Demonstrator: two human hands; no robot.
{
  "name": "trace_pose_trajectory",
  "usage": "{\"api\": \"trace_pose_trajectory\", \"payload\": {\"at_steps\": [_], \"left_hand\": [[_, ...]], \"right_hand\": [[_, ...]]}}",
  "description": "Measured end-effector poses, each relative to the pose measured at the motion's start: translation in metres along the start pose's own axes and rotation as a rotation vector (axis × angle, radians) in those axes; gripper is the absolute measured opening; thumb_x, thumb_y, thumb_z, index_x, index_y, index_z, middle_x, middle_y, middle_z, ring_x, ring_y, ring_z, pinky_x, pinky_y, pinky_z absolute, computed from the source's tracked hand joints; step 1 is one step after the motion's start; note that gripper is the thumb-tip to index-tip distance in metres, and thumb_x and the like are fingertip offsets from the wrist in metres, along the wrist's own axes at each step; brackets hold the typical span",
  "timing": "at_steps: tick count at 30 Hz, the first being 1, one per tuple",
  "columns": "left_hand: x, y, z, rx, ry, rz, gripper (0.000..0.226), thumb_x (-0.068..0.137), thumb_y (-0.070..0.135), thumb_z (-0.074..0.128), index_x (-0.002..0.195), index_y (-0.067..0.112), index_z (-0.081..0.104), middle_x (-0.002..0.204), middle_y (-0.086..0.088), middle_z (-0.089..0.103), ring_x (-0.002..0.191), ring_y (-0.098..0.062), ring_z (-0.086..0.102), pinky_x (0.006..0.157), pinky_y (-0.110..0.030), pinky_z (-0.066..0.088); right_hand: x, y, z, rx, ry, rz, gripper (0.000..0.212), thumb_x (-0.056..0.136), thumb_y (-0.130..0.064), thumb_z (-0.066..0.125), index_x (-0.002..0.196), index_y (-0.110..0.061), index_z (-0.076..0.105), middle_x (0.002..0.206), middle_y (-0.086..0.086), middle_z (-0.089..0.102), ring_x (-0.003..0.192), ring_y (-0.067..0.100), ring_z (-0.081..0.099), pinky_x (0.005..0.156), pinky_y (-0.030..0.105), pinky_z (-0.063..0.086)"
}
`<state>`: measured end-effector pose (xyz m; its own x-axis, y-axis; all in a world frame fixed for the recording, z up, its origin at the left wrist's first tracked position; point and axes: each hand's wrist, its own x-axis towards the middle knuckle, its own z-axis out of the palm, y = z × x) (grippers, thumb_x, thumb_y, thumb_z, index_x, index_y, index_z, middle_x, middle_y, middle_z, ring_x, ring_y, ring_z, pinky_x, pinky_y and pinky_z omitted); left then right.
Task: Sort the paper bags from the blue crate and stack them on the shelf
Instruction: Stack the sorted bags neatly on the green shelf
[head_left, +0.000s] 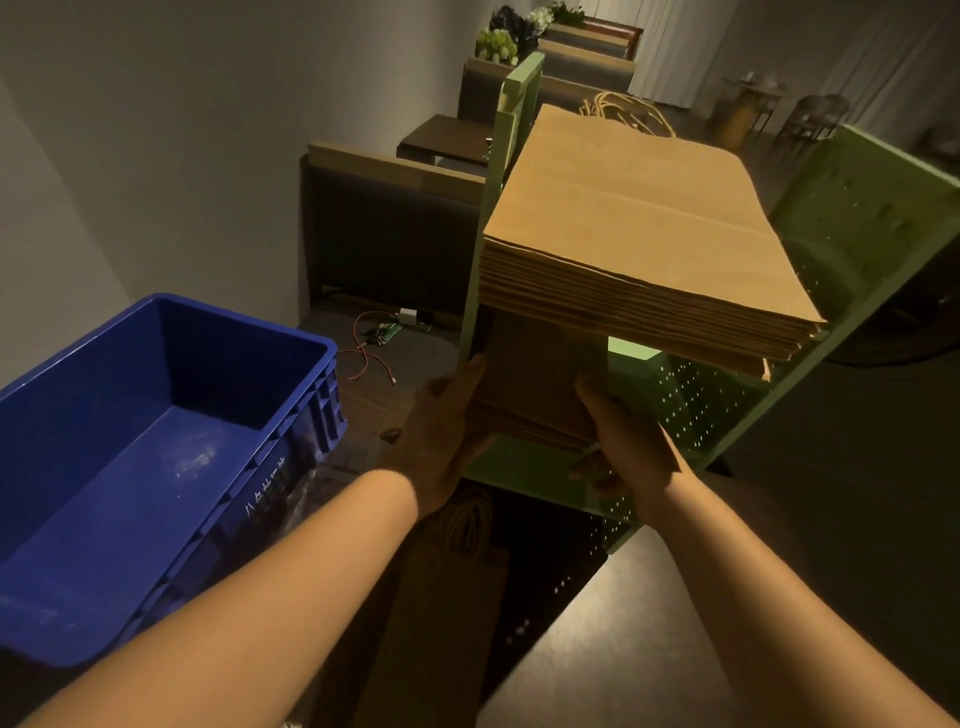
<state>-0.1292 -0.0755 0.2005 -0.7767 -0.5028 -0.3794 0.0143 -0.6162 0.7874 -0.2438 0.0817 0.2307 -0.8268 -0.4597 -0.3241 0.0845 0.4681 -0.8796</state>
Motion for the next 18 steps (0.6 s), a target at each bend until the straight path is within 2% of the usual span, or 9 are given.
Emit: {"api": "trace_pose_trajectory", "payload": {"at_steps": [2, 4, 6, 7, 9, 10, 12, 14, 18], "left_hand": [[-0.001, -0.008, -0.011, 0.117, -0.008, 0.121, 0.084, 0.072, 0.064, 0.073, 0.143, 0.026, 0.049, 0.142, -0.003, 0.06, 0.127, -0.027, 0.061, 0.09, -0.036, 0.058], [-0.003, -0.016, -0.024, 0.306, -0.023, 0.258, 0.082, 0.074, 0.067, 0.074, 0.144, 0.031, 0.048, 0.141, 0.004, 0.058, 0.125, -0.018, 0.061, 0.095, -0.032, 0.055], [-0.007, -0.018, -0.034, 0.48, -0.066, 0.351, 0.07, 0.083, 0.048, 0.079, 0.145, 0.036, 0.047, 0.136, 0.011, 0.058, 0.112, -0.003, 0.065, 0.086, -0.024, 0.056], [-0.006, -0.021, -0.039, 0.544, -0.104, 0.365, 0.074, 0.081, 0.042, 0.083, 0.145, 0.038, 0.047, 0.137, 0.01, 0.057, 0.111, -0.003, 0.066, 0.085, -0.025, 0.058], [-0.002, -0.026, -0.045, 0.679, -0.135, 0.382, 0.084, 0.071, 0.049, 0.087, 0.145, 0.043, 0.048, 0.142, 0.009, 0.054, 0.117, -0.007, 0.066, 0.094, -0.036, 0.059], [-0.001, -0.028, -0.045, 0.723, -0.128, 0.401, 0.08, 0.071, 0.049, 0.087, 0.143, 0.044, 0.05, 0.142, 0.01, 0.054, 0.118, -0.007, 0.065, 0.096, -0.038, 0.059], [0.002, -0.031, -0.044, 0.796, -0.079, 0.466, 0.061, 0.081, 0.039, 0.084, 0.135, 0.044, 0.056, 0.136, 0.009, 0.057, 0.113, -0.006, 0.067, 0.094, -0.034, 0.059], [0.007, -0.03, -0.043, 0.929, 0.0, 0.561, 0.045, 0.089, 0.035, 0.077, 0.131, 0.038, 0.062, 0.124, 0.009, 0.063, 0.105, -0.001, 0.067, 0.09, -0.03, 0.059], [0.012, -0.028, -0.044, 1.01, 0.041, 0.566, 0.029, 0.091, 0.047, 0.064, 0.118, 0.038, 0.069, 0.107, 0.009, 0.069, 0.094, -0.002, 0.068, 0.084, -0.034, 0.061]], "right_hand": [[-0.006, 0.006, -0.004, -0.005, 0.055, -0.08, 0.063, 0.099, -0.065, 0.033, 0.125, -0.013, 0.057, 0.113, 0.008, 0.066, 0.076, 0.026, 0.066, 0.052, 0.023, 0.046], [-0.01, 0.02, -0.011, -0.036, 0.066, -0.131, 0.075, 0.09, -0.069, 0.026, 0.101, -0.003, 0.061, 0.095, 0.018, 0.064, 0.071, 0.022, 0.06, 0.057, 0.026, 0.042], [-0.016, 0.035, -0.017, -0.07, 0.021, -0.153, 0.062, 0.087, -0.068, 0.037, 0.09, -0.009, 0.056, 0.088, 0.015, 0.063, 0.074, 0.02, 0.058, 0.065, 0.03, 0.043], [-0.018, 0.045, -0.02, -0.083, -0.029, -0.16, 0.057, 0.086, -0.069, 0.046, 0.093, -0.013, 0.056, 0.089, 0.012, 0.062, 0.078, 0.019, 0.058, 0.066, 0.031, 0.044], [-0.013, 0.058, -0.022, -0.16, -0.104, -0.192, 0.066, 0.073, -0.075, 0.064, 0.097, -0.014, 0.062, 0.084, 0.002, 0.063, 0.077, 0.014, 0.059, 0.064, 0.026, 0.045], [-0.01, 0.062, -0.021, -0.21, -0.115, -0.221, 0.062, 0.071, -0.071, 0.071, 0.096, -0.014, 0.066, 0.084, -0.002, 0.066, 0.076, 0.011, 0.063, 0.063, 0.023, 0.048], [-0.003, 0.066, -0.014, -0.288, -0.103, -0.285, 0.04, 0.082, -0.044, 0.079, 0.103, -0.011, 0.069, 0.089, -0.001, 0.071, 0.077, 0.005, 0.068, 0.062, 0.019, 0.053], [-0.001, 0.063, -0.005, -0.315, -0.048, -0.374, 0.032, 0.088, -0.021, 0.078, 0.114, -0.008, 0.066, 0.095, -0.004, 0.071, 0.081, -0.003, 0.068, 0.066, 0.015, 0.056], [-0.001, 0.064, 0.004, -0.272, -0.001, -0.426, 0.038, 0.09, -0.012, 0.075, 0.125, -0.008, 0.064, 0.103, -0.006, 0.072, 0.086, -0.012, 0.067, 0.069, 0.008, 0.052]]}}
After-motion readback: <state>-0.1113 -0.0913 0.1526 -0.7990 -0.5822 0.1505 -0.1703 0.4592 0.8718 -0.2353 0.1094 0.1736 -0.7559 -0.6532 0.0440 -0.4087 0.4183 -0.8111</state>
